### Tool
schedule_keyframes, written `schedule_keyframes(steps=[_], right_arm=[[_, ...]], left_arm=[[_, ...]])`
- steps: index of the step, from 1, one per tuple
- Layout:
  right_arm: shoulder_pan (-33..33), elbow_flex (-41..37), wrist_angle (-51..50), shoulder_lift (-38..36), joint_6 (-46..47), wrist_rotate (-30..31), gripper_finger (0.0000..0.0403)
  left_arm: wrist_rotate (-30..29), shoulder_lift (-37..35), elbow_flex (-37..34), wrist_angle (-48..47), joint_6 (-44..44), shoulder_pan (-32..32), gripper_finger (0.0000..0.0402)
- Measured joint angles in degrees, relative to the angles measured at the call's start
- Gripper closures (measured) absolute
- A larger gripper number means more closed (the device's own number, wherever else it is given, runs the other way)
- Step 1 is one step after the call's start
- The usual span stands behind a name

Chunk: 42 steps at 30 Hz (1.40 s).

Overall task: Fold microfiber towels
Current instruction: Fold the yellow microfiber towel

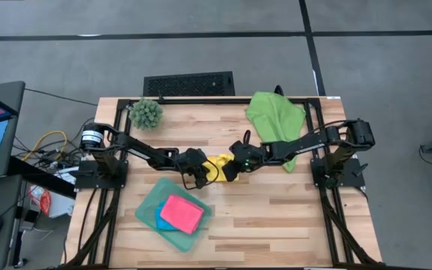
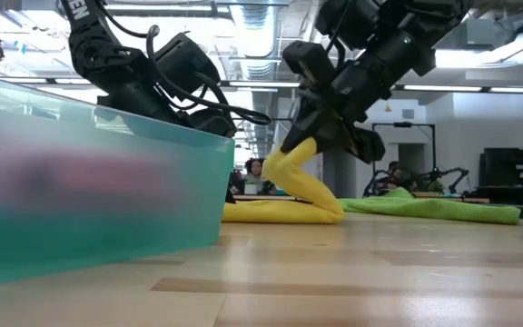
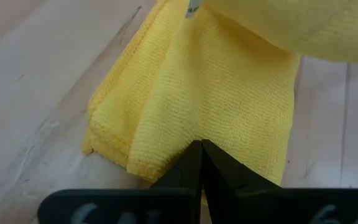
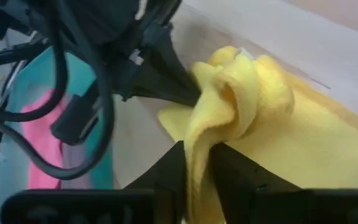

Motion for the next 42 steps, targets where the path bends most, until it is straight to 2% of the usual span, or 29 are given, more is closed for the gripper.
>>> schedule_keyframes(steps=[13,18,24,30,37,42], right_arm=[[-0.99,0.00,1.57,0.00,-0.83,0.16,0.0208],[-1.68,0.00,2.41,0.00,-2.61,0.16,0.0187],[-1.82,0.00,6.02,-0.01,-4.19,-0.03,0.0176],[-1.89,0.02,0.96,-0.46,-2.72,0.21,0.0177],[0.34,0.02,-5.01,-0.48,-2.70,0.13,0.0182],[0.97,0.02,-8.02,-0.48,-2.63,2.06,0.0182]], left_arm=[[-1.76,0.10,-0.07,2.04,-1.70,0.04,0.0401],[-1.74,0.10,-0.07,2.36,-2.52,0.04,0.0401],[-1.65,0.09,-0.07,2.53,-3.23,0.04,0.0401],[0.21,0.08,-0.07,2.65,-4.33,0.09,0.0401],[7.90,0.04,-0.04,6.24,-7.37,1.75,0.0401],[11.06,0.02,-0.04,7.82,-10.19,3.33,0.0401]])
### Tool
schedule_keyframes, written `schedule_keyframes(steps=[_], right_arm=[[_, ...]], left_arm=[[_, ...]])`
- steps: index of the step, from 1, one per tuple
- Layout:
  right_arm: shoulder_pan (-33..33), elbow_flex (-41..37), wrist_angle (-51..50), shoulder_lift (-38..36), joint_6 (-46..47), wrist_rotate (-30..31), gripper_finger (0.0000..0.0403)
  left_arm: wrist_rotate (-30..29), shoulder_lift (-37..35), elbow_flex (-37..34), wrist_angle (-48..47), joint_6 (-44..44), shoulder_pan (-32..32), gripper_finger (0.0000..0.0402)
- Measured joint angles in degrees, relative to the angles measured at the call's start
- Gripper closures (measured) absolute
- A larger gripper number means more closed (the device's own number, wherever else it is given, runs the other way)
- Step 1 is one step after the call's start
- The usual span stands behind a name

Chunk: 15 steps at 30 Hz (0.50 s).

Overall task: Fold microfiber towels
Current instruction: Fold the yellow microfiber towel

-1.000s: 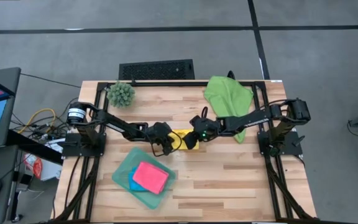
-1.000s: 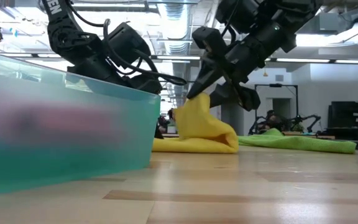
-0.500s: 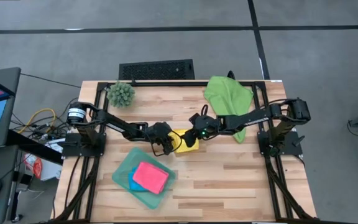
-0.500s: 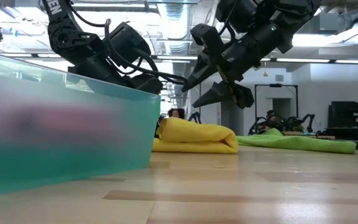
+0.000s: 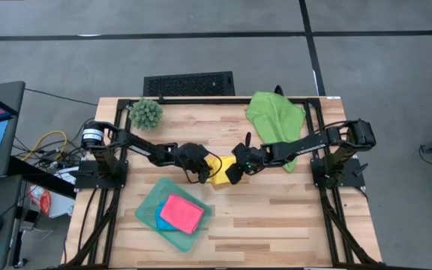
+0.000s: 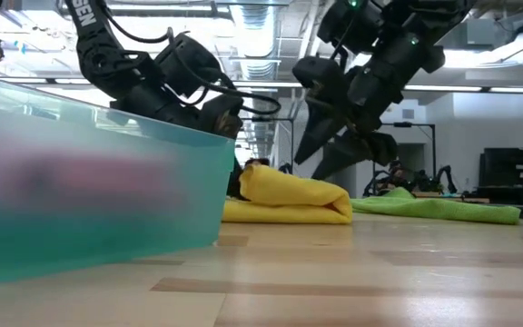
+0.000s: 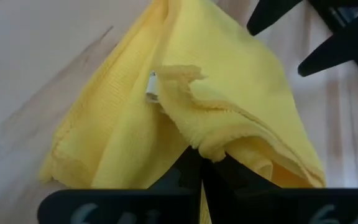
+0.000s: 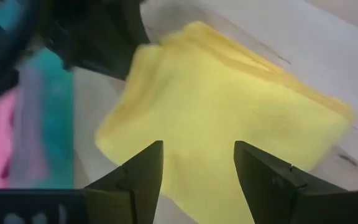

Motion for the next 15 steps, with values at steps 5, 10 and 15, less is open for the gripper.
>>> schedule_keyframes(steps=[5,10,15], right_arm=[[-0.01,-0.02,-0.95,0.46,-0.12,0.95,0.0182],[-0.01,0.00,-0.01,0.46,-0.42,1.30,0.0182],[-0.01,0.00,0.31,0.46,-0.66,1.32,0.0182]], left_arm=[[3.09,-0.02,0.58,0.69,-0.37,1.20,0.0401],[7.65,-0.02,1.36,0.71,-0.40,2.68,0.0401],[10.74,-0.04,2.57,0.72,-1.58,4.71,0.0401]])
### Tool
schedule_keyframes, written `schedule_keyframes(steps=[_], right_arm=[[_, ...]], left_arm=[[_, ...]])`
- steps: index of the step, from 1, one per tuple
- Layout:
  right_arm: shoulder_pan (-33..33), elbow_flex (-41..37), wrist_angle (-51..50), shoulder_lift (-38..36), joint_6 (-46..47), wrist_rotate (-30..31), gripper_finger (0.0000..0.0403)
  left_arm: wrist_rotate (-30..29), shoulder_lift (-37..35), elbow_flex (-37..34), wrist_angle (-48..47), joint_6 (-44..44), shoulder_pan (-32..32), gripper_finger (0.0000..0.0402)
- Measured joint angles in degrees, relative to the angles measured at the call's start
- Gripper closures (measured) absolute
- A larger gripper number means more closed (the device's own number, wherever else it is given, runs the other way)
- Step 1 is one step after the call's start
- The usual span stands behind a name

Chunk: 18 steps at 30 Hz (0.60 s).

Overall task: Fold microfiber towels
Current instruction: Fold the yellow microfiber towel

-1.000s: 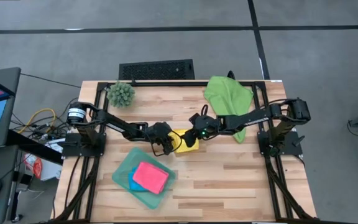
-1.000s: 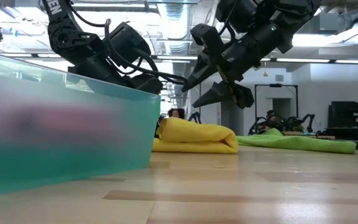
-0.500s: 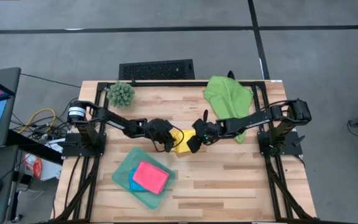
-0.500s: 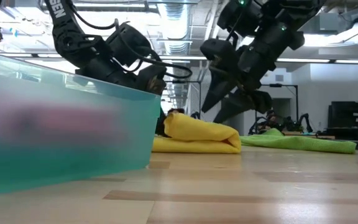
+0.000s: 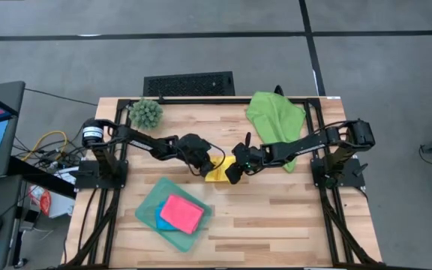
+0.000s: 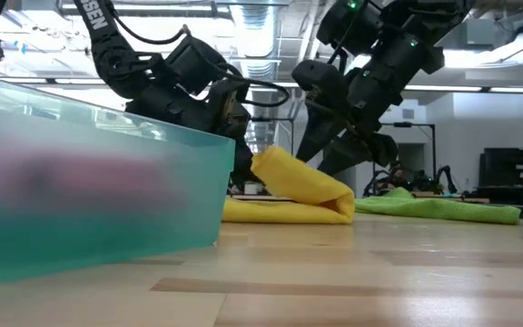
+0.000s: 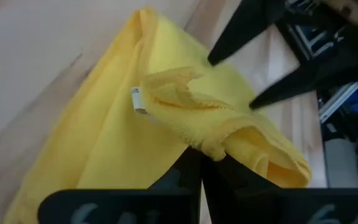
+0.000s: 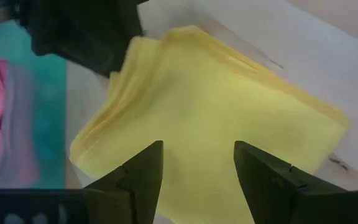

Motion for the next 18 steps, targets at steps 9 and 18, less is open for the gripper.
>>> schedule_keyframes(steps=[9,18], right_arm=[[-0.02,0.00,1.15,0.00,-1.44,1.43,0.0182],[-0.13,0.00,2.09,0.00,-3.88,3.21,0.0182]], left_arm=[[8.68,-0.04,2.02,-5.26,0.02,3.94,0.0401],[9.41,-2.45,2.15,-11.94,2.14,7.52,0.0401]])
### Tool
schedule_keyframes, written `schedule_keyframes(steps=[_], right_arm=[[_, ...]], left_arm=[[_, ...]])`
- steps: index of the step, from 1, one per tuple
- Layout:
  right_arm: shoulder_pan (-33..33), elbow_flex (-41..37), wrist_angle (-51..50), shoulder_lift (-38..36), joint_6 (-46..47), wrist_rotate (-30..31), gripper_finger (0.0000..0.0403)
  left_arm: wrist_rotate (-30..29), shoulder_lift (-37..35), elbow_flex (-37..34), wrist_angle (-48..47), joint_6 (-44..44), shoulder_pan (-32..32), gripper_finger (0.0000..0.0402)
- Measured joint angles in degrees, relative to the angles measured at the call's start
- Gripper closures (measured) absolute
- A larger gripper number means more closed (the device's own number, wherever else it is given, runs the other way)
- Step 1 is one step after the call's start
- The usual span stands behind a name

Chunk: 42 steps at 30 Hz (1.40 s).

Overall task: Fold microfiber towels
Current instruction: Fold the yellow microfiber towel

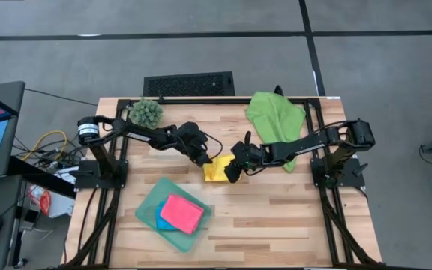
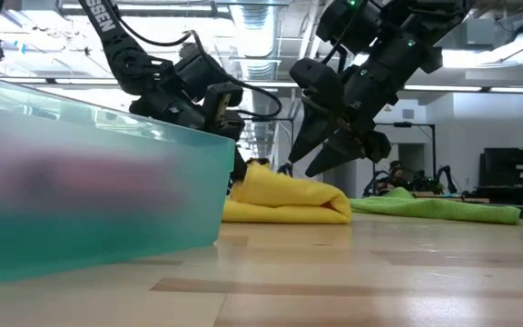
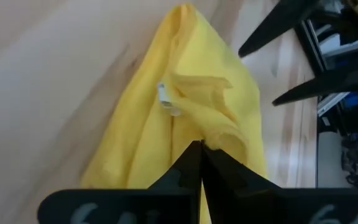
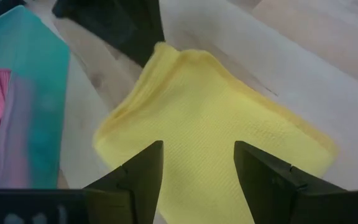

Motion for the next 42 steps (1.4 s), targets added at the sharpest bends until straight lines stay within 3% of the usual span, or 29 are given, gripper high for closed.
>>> schedule_keyframes(steps=[9,13,15,19,26,34,42], right_arm=[[0.00,0.00,-0.35,0.00,-0.64,0.05,0.0182],[0.00,0.00,-0.59,-0.20,-1.62,0.09,0.0182],[0.00,0.00,-0.62,-0.75,-1.73,0.22,0.0182],[0.00,0.00,-2.88,-1.77,-1.72,0.21,0.0182],[0.47,0.05,-9.02,-2.84,-2.06,-0.30,0.0182],[0.48,-3.97,-11.37,-4.35,-1.65,-0.42,0.0182],[0.48,-6.94,-10.44,-5.16,-0.17,-0.68,0.0182]], left_arm=[[-0.59,-6.86,-0.01,-13.66,3.82,2.59,0.0401],[-2.33,-12.29,-0.02,-15.85,3.50,0.74,0.0401],[-5.14,-15.34,0.02,-15.96,2.07,-1.69,0.0401],[-16.34,-17.93,0.03,-13.88,0.30,-8.08,0.0401],[-24.02,-9.25,5.08,-7.64,-1.13,-14.57,0.0401],[-22.56,2.31,17.19,-13.19,3.61,-15.75,0.0401],[-22.23,8.96,18.10,-19.43,3.21,-16.33,0.0401]])
